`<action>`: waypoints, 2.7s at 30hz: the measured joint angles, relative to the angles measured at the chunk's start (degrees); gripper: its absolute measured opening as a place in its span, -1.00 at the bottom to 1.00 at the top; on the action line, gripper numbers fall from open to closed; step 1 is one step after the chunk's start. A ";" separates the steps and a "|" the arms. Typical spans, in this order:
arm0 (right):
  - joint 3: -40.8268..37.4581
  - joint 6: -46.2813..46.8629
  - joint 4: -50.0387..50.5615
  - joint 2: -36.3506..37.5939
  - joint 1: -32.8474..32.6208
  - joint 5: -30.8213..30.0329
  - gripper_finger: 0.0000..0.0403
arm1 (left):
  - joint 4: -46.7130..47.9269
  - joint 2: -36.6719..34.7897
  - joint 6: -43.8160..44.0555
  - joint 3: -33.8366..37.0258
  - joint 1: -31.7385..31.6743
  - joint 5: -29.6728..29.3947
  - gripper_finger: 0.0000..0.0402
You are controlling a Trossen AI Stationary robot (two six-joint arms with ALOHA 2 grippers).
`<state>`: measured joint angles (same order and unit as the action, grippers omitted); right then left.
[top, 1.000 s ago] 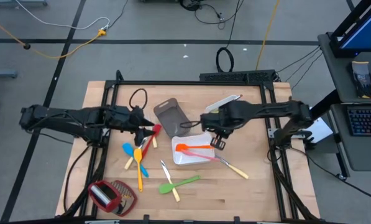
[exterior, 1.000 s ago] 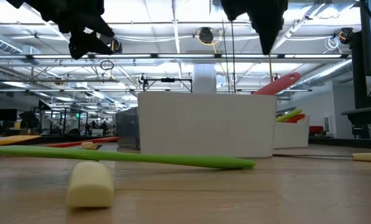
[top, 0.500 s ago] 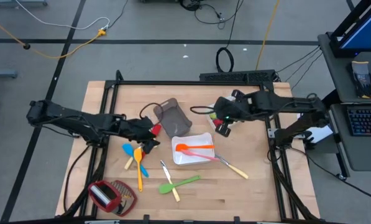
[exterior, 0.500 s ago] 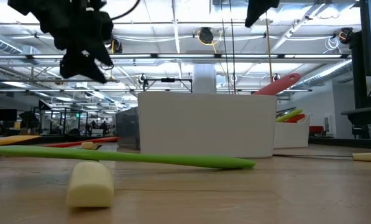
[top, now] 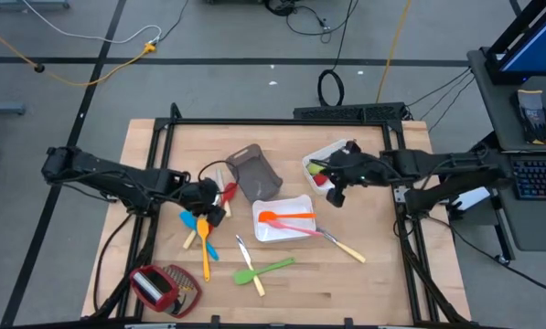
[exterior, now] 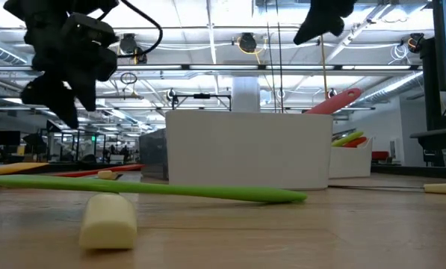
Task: Pick & Place Kitchen Items
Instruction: Put the yellow spatula into bottom white bin
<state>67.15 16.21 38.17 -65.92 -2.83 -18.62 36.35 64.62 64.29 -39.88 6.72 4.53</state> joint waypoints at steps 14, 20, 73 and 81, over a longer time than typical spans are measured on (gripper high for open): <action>-17.59 -3.50 -20.32 12.57 1.00 0.73 -1.00 | 3.20 0.00 34.34 0.00 8.32 5.90 0.16; -17.59 -6.39 -20.37 12.90 1.36 0.73 -0.98 | 3.02 1.37 43.59 -0.02 12.11 5.49 0.16; -17.59 -10.95 -23.36 12.86 1.40 0.42 -0.98 | -3.61 23.28 48.78 -0.14 21.29 16.19 -0.13; -17.59 -10.95 -23.32 12.86 1.40 0.43 -0.98 | -3.67 23.30 48.77 -0.09 21.33 16.85 -0.77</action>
<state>49.56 5.26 14.85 -53.06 -1.43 -18.20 32.68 87.92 113.06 -39.97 28.05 21.39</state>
